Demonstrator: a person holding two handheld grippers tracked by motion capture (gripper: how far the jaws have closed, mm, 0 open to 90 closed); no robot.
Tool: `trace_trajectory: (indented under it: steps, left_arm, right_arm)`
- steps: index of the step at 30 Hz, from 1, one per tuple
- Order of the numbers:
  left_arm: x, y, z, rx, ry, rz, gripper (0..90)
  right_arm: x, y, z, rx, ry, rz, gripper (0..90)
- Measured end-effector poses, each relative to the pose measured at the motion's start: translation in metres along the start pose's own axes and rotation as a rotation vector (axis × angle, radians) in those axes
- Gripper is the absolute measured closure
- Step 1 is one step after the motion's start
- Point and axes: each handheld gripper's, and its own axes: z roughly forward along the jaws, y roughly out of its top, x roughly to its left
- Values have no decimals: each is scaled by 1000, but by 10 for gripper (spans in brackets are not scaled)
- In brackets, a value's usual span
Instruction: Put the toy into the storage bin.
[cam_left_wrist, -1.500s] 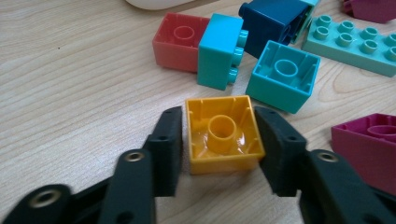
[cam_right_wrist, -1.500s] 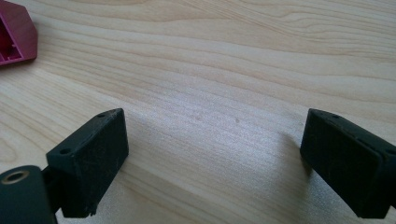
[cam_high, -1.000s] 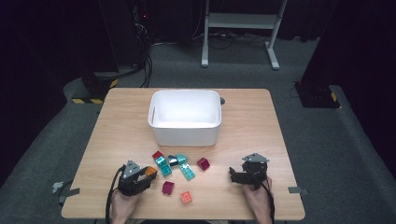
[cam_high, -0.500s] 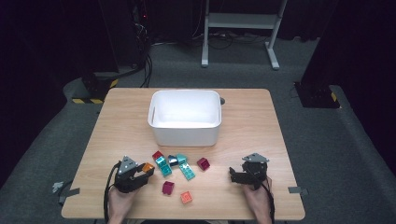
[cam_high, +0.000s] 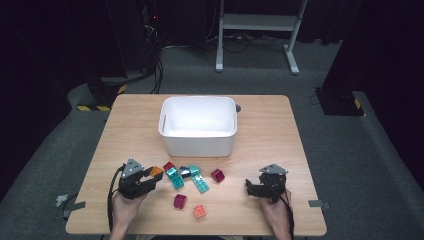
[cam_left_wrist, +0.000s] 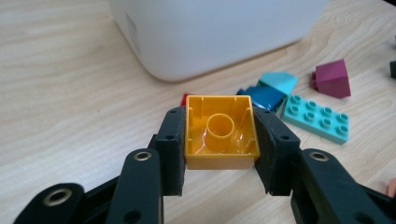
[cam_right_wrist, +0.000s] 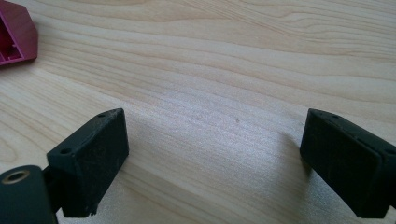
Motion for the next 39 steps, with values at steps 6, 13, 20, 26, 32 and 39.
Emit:
trace_trajectory:
  steps: [6, 13, 20, 26, 32, 39]
  left_arm:
    - [7, 17, -6, -20, -6, 4, 584]
    - [10, 40, -10, -30, -26, 24, 584]
    - [13, 67, -9, -37, -44, 47, 584]
    - [16, 87, -6, -46, -69, 42, 584]
    - [17, 103, -1, -41, -65, 56, 584]
    - [19, 120, 3, -48, -69, 59, 584]
  right_arm:
    - [0, 0, 0, 0, 0, 0, 75]
    - [0, 0, 0, -1, 1, 0, 79]
    - [0, 0, 0, -1, 1, -1, 80]
    - [0, 0, 0, -2, 2, 0, 83]
    - [1, -1, -1, -7, 9, -7, 104]
    - [1, -1, -1, -7, 9, -7, 104]
